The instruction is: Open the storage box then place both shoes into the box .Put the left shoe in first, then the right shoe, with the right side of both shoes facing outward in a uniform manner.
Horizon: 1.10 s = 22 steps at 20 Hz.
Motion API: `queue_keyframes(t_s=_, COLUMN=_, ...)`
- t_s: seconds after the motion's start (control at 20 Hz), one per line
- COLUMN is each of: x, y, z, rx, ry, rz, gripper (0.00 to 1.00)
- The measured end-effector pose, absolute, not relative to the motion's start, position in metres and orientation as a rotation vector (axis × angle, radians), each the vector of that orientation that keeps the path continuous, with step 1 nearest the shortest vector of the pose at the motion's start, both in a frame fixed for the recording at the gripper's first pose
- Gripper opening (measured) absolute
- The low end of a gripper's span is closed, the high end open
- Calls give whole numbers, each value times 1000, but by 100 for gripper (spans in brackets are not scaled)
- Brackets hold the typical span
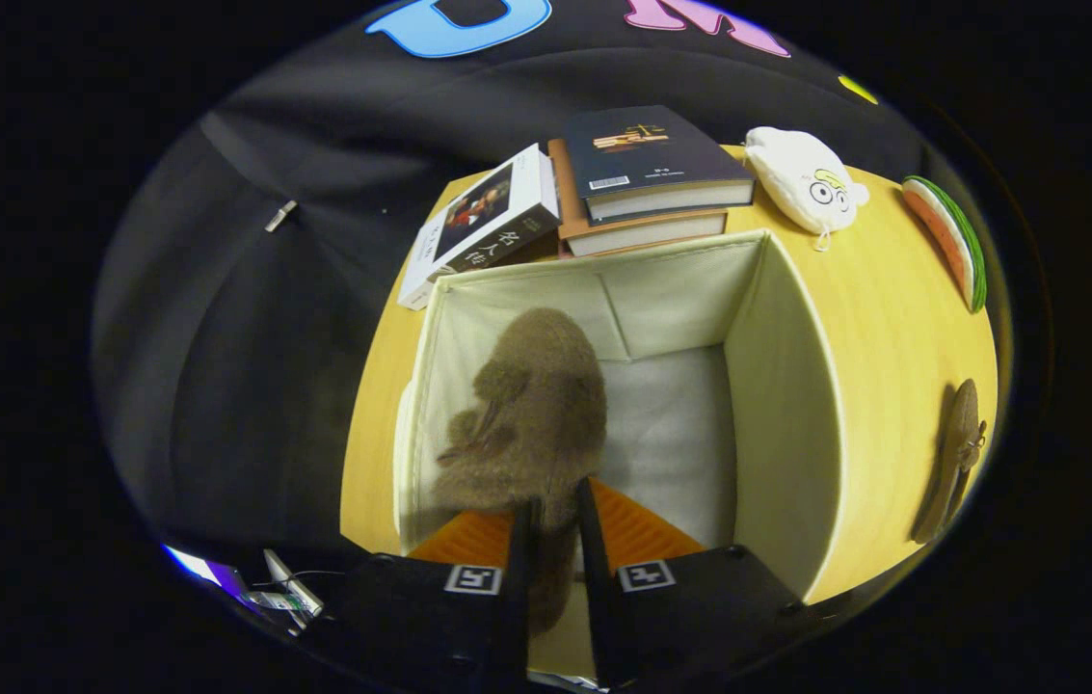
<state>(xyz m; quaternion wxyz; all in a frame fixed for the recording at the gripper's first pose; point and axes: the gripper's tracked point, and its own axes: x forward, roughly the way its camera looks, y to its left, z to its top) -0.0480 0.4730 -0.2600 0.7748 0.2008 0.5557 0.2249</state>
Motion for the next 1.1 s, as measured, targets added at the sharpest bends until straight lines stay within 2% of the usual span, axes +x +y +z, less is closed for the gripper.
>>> queue_keyframes(t_s=0.15, x=-55, y=475, z=-253, rx=406, ry=1173, rz=597, gripper=100)
queue_keyframes(t_s=0.5, x=-46, y=409, z=-197, rx=398, ry=961, rz=628, gripper=99)
queue_keyframes(t_s=0.75, x=-23, y=311, z=-163, rx=377, ry=817, rz=542, gripper=99)
queue_keyframes(t_s=1.1, x=-24, y=151, z=-194, rx=240, ry=795, rz=336, gripper=99)
